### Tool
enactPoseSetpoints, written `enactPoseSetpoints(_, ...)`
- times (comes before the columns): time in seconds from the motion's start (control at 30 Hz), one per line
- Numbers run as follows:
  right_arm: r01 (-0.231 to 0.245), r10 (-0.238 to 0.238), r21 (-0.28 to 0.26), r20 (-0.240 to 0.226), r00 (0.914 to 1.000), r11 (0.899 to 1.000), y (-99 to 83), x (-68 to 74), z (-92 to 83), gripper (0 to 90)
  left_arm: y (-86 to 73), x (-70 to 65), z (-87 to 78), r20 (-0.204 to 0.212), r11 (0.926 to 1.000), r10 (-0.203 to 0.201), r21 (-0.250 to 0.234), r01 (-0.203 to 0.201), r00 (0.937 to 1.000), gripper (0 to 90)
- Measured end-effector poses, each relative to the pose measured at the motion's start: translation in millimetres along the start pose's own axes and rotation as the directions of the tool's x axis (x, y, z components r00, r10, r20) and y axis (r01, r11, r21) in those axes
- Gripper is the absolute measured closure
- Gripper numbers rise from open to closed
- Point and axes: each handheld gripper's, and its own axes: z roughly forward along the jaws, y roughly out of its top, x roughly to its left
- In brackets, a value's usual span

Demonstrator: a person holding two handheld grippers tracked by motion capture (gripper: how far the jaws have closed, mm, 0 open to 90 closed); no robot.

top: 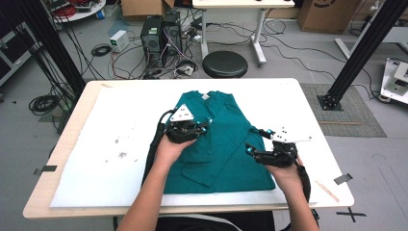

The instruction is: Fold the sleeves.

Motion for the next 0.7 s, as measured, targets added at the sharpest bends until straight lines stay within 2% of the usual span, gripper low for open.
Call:
enactPoseSetpoints(0.1, -0.001, 0.001, 0.001, -0.003, 1.0000, 1.000, 0.0, 0.2, 0.2, 28.3, -3.5, -0.6, 4.2, 0.012, 0.9999, -0.015, 0.008, 0.015, 0.9998, 83.6)
enactPoseSetpoints(0.27, 0.001, -0.001, 0.001, -0.005, 1.0000, 1.000, -0.3, 0.8, 1.4, 28.3, -5.7, 0.0, 2.0, -0.005, 0.9994, -0.035, 0.001, 0.035, 0.9994, 65.3)
enactPoseSetpoints(0.4, 0.002, -0.002, 0.006, -0.006, 1.0000, 1.000, -0.9, 1.6, 2.8, 28.3, -9.7, 4.3, -12.8, -0.039, 0.9974, -0.062, -0.039, 0.061, 0.9973, 51.0)
enactPoseSetpoints(0.53, 0.005, -0.005, 0.012, -0.013, 0.9999, 1.000, -1.0, 3.9, 5.6, 28.3, -18.7, 10.6, -34.7, -0.072, 0.9945, -0.078, -0.076, 0.072, 0.9943, 42.8)
enactPoseSetpoints(0.57, 0.007, -0.007, 0.016, -0.017, 0.9998, 1.000, -1.1, 4.8, 7.1, 28.3, -21.3, 12.9, -40.1, -0.078, 0.9943, -0.079, -0.078, 0.073, 0.9938, 39.4)
enactPoseSetpoints(0.7, 0.004, -0.004, 0.020, -0.020, 0.9998, 1.000, -1.7, 5.8, 9.9, 28.3, -30.7, 20.9, -57.0, -0.100, 0.9933, -0.099, -0.069, 0.092, 0.9901, 36.0)
